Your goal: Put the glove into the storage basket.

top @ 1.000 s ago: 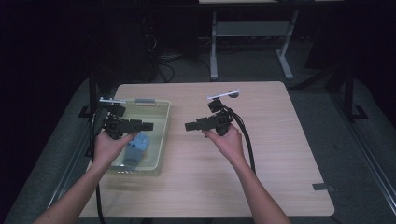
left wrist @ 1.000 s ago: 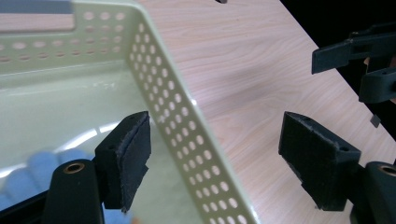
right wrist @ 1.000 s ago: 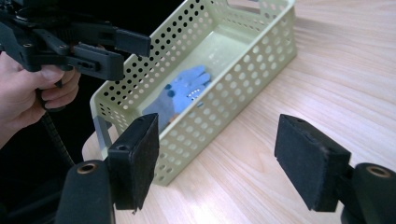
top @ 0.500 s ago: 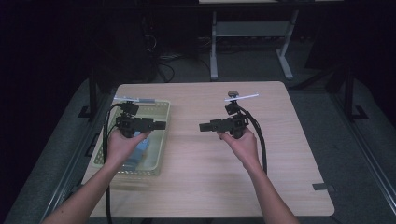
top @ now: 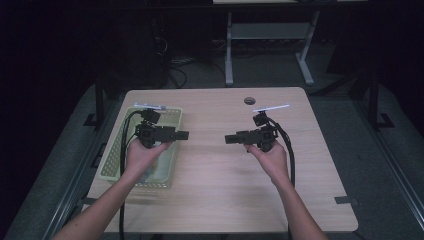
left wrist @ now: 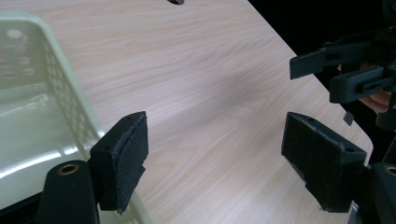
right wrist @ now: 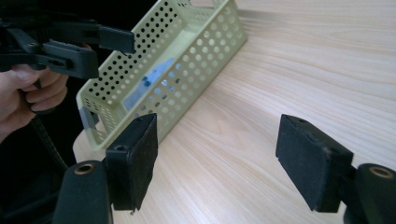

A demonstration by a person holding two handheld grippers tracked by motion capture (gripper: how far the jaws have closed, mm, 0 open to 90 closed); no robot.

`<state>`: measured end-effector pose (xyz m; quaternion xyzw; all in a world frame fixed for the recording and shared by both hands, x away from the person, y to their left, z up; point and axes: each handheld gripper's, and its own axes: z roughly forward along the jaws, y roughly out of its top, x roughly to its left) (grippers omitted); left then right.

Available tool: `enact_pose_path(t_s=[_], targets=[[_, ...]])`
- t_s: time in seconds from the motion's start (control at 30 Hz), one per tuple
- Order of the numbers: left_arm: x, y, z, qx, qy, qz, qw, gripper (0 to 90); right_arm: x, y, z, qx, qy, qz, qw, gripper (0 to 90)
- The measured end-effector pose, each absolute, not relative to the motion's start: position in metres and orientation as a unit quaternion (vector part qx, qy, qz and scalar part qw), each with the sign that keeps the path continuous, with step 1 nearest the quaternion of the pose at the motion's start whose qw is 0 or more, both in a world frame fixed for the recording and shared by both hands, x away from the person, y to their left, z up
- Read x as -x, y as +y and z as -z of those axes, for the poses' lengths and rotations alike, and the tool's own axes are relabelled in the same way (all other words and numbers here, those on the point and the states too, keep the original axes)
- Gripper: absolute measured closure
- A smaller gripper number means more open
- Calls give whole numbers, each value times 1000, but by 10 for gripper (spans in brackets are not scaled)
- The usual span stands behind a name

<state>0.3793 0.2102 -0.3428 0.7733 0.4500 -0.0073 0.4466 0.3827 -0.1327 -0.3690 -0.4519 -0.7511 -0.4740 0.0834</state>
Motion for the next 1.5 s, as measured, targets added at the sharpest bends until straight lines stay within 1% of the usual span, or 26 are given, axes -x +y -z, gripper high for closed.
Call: enact_pose_path(t_s=[0.47,0.57,0.9,1.33,1.5], targets=[[-378,182,343,-775,437,18,455,228,-374,-161,380,468,-743,472,84,283],[-379,175,345,-780,432,28,453,228,-372,-168,383,473,-740,471,82,283],[-379,151,354,-792,421,36,441,227,-365,-193,390,491,-730,469,74,281],[-375,124,364,-801,405,39,440,227,-355,-217,402,504,-722,467,73,276],[-373,116,368,-799,402,50,445,227,-351,-229,408,514,-716,466,73,273]])
